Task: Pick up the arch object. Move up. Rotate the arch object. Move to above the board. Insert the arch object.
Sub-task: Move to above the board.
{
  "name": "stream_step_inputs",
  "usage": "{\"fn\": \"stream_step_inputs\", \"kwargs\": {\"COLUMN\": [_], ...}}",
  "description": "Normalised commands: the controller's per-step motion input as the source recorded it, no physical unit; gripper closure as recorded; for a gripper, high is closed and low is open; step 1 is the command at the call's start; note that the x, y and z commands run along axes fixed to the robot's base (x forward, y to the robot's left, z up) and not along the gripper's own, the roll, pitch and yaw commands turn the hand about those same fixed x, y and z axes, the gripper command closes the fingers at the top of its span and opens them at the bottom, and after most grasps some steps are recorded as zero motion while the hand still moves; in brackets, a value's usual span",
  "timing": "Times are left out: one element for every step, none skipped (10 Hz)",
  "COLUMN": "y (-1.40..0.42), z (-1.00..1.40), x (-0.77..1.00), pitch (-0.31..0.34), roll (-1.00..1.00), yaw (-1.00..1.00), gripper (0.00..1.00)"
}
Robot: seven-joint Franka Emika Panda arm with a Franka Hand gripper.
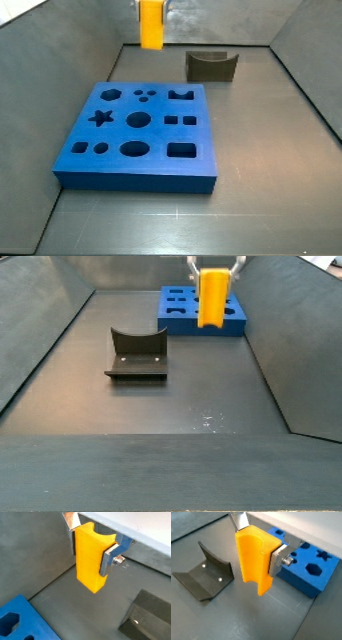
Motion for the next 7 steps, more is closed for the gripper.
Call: {"fn": "stream_step_inputs", "kwargs": {"y": [-0.07,-0.07,-0.06,-0.06,-0.06,-0.05,-0.05], "z": [1.00,1.00,1.00,1.00,1.00,1.00,1.00], "x": [0.13,0.11,0.11,0.09,0.09,0.07,0.06], "pitch": [0.086,0.078,0.076,0.074,0.074,0.073,0.075], "roll": [0.16,0.16,0.15,0.15,0.15,0.15,0.15], "yaw": [0.03,0.03,0.03,0.03,0.03,0.04,0.04], "gripper": [1.00,1.00,1.00,1.00,1.00,1.00,1.00]}}
